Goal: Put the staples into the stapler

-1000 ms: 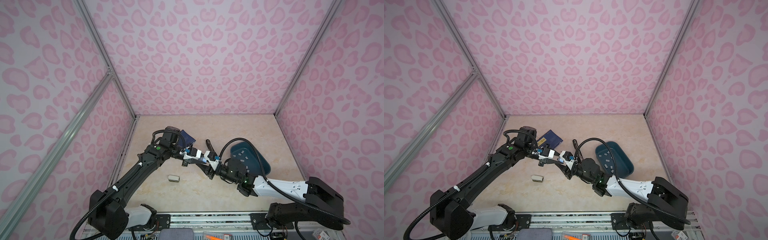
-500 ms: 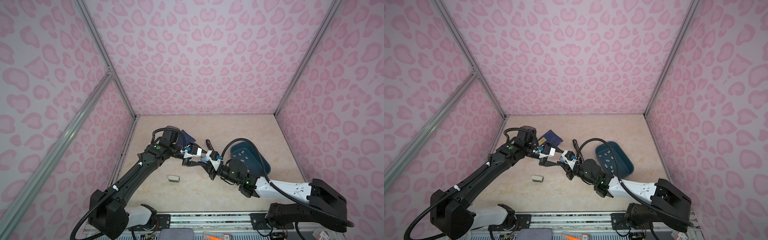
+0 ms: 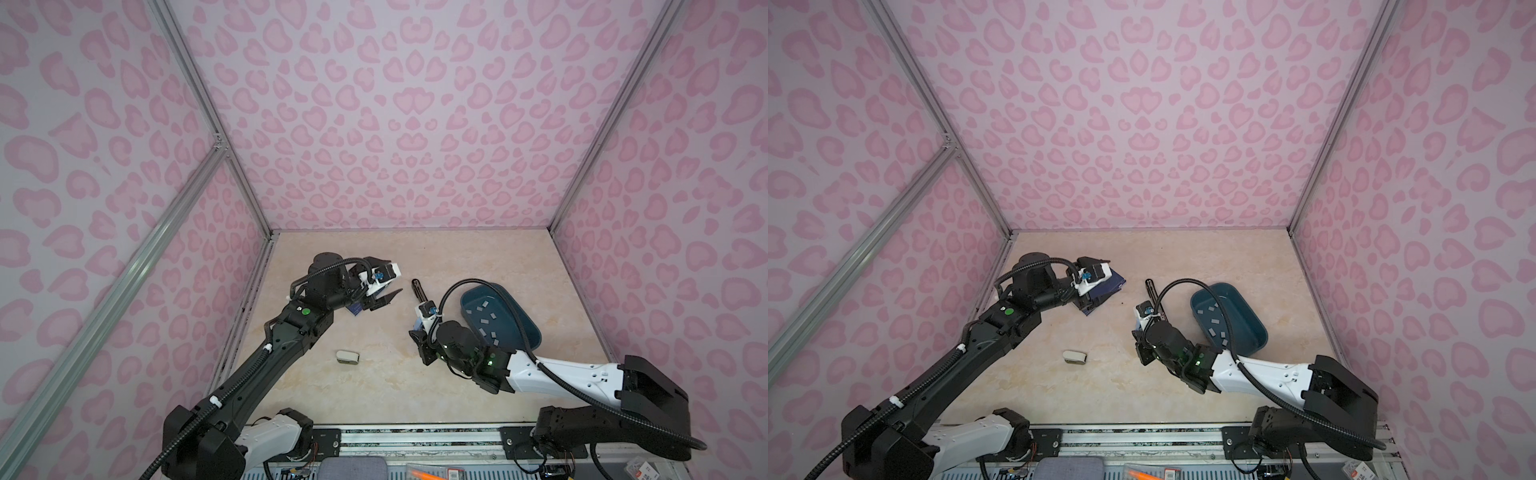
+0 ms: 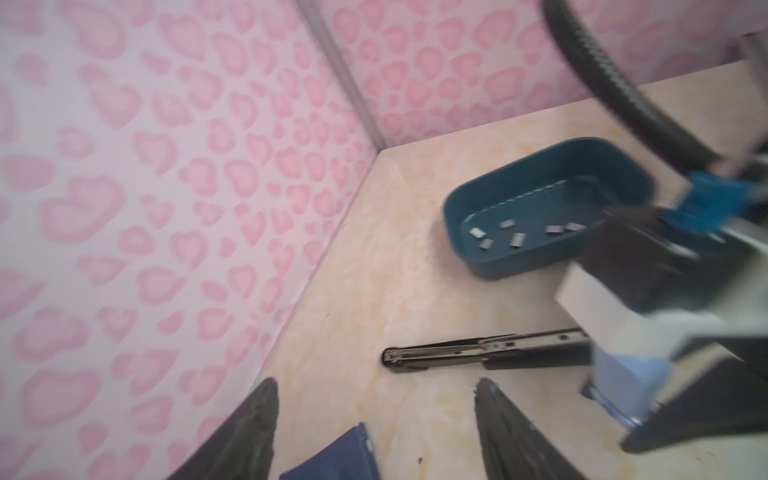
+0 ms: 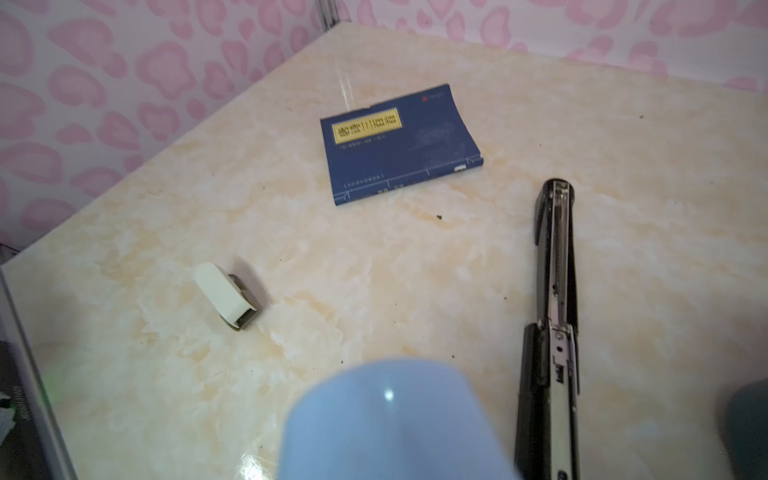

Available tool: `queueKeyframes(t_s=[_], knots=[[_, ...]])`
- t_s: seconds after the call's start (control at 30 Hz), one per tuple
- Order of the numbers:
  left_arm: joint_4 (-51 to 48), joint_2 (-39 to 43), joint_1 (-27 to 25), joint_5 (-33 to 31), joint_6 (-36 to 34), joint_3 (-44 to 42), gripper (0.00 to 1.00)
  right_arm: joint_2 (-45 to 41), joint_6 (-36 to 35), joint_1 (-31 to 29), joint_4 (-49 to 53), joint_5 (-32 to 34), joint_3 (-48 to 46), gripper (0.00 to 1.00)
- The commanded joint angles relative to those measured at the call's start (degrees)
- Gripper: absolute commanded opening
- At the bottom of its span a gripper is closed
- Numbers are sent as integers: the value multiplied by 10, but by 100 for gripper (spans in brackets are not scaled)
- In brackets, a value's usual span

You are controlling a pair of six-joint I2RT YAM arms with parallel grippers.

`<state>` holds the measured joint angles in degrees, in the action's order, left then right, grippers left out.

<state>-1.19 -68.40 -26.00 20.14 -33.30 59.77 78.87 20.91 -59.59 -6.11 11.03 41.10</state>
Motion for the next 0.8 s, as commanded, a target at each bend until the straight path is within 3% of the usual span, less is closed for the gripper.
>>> queueKeyframes(t_s=[0.0, 0.07, 0.17, 0.23, 0.3, 0.43, 0.57, 0.67, 0.77], knots=[[48, -26, 0, -277, 215, 80, 91, 56, 46, -1, 157, 44, 43, 9], [-15, -41, 2, -346, 320, 135, 99, 94, 47, -2, 188, 38, 72, 9], [-120, -32, 3, -357, 457, 160, 97, 148, 48, -2, 224, 30, 111, 9], [-138, 9, 3, -311, 514, 106, 97, 175, 49, 0, 245, 38, 131, 9], [-105, 68, 3, -268, 541, 12, 97, 196, 51, 5, 259, 41, 144, 10], [-116, 184, 3, -340, 614, -147, 97, 228, 56, 20, 271, 34, 153, 10], [-194, 267, 3, -455, 670, -228, 97, 254, 65, 29, 278, 33, 162, 12], [-221, 333, 3, -475, 683, -269, 97, 272, 69, 32, 277, 30, 175, 16], [-228, 380, 3, -444, 705, -286, 97, 285, 71, 32, 279, 37, 187, 23]])
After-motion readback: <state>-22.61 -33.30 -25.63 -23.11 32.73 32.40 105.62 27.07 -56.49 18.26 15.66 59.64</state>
